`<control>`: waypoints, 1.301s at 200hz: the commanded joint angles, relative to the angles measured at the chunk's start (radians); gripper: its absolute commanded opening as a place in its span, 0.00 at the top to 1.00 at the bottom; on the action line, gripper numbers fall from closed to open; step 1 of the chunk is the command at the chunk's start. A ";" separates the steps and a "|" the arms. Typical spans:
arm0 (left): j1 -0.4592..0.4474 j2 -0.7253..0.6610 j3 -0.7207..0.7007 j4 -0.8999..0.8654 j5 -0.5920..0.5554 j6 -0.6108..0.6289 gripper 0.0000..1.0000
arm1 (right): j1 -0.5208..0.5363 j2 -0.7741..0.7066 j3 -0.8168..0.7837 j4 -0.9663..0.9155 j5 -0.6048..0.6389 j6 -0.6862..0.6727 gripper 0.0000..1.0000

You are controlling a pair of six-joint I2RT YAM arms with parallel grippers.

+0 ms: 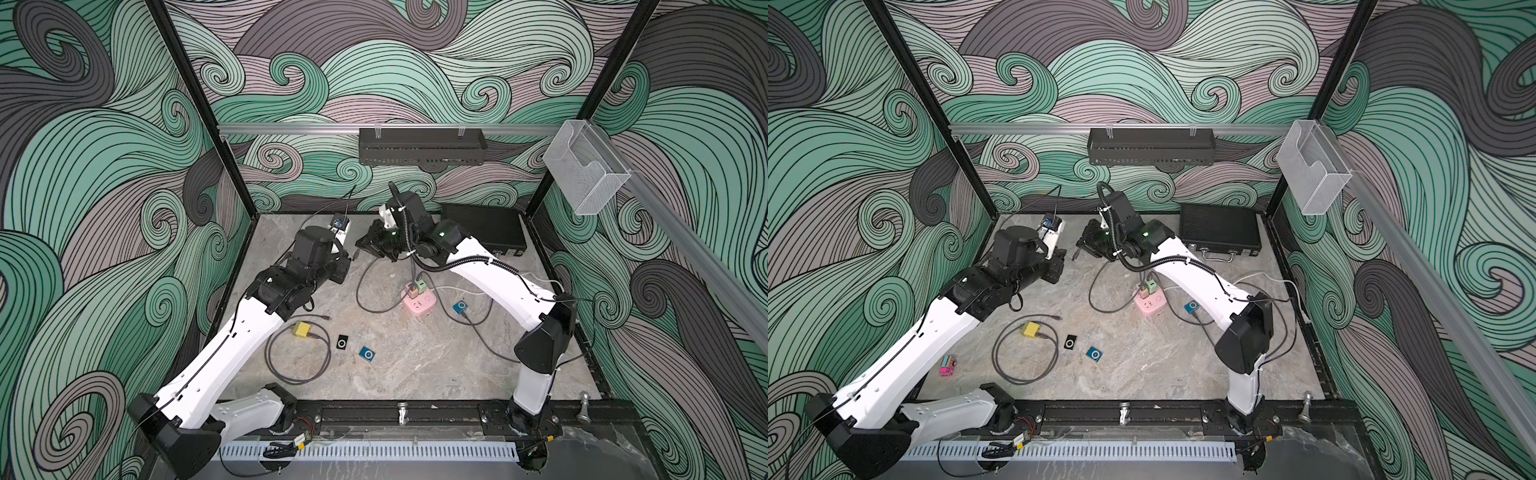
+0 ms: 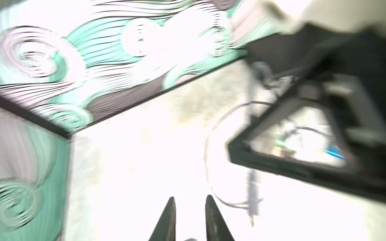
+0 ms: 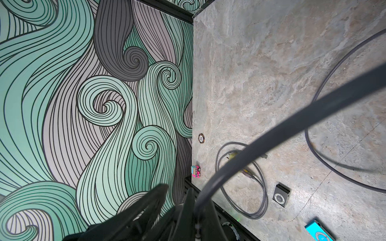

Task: Charge mp3
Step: Pick up the charging cable from the center of the board.

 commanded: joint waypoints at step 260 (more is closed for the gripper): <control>-0.122 0.112 0.035 -0.027 -0.202 0.090 0.77 | 0.001 0.122 0.181 -0.160 -0.080 0.068 1.00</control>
